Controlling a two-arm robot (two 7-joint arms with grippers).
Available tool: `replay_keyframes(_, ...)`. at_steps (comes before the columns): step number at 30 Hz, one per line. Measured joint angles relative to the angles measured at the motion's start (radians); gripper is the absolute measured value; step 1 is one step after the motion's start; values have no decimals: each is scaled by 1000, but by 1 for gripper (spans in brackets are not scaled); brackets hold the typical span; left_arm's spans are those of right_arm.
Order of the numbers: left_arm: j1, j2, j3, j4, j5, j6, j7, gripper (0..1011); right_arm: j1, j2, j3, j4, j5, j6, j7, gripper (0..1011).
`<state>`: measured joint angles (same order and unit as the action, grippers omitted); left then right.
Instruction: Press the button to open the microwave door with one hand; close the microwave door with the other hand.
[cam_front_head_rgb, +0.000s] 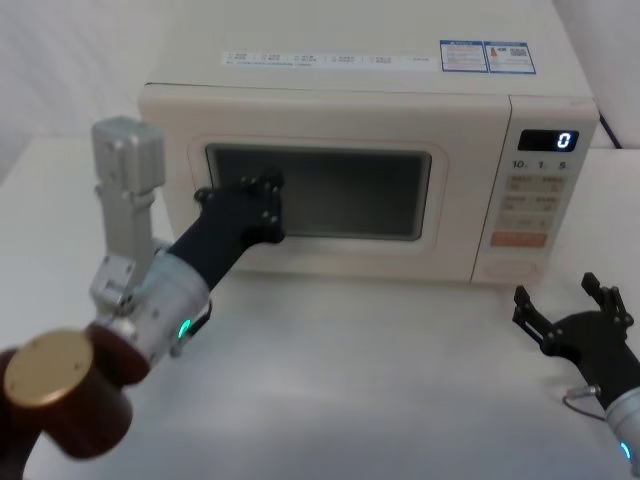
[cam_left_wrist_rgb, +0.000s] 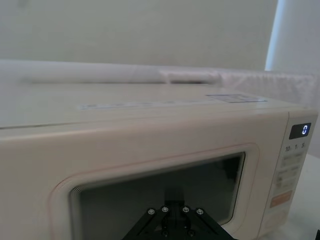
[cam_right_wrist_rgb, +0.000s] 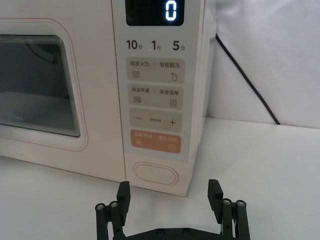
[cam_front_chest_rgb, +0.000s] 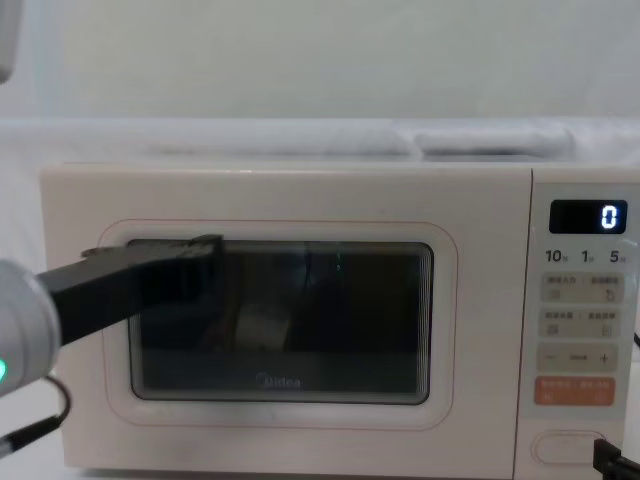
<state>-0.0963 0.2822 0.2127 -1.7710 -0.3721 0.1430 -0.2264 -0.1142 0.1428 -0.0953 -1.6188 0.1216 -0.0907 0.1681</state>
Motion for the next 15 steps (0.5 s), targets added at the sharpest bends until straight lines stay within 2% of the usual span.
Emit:
replay_keyframes(6, 67, 14, -27, -38, 7, -33, 29, 0, 0, 0, 0, 0, 0, 0, 0, 1002)
replay_keyframes(10, 101, 14, -45, -48, 15, -52, 42, 60, 0, 0, 0, 0, 0, 0, 0, 1002)
replay_keyframes(12, 122, 13, -60, -51, 15, -62, 45, 166, 0, 0, 0, 0, 0, 0, 0, 1002)
replay_keyframes(14, 132, 13, -67, -51, 15, -66, 46, 178, 0, 0, 0, 0, 0, 0, 0, 1002)
replay_keyframes(15, 136, 14, -70, -51, 15, -67, 46, 218, 0, 0, 0, 0, 0, 0, 0, 1002)
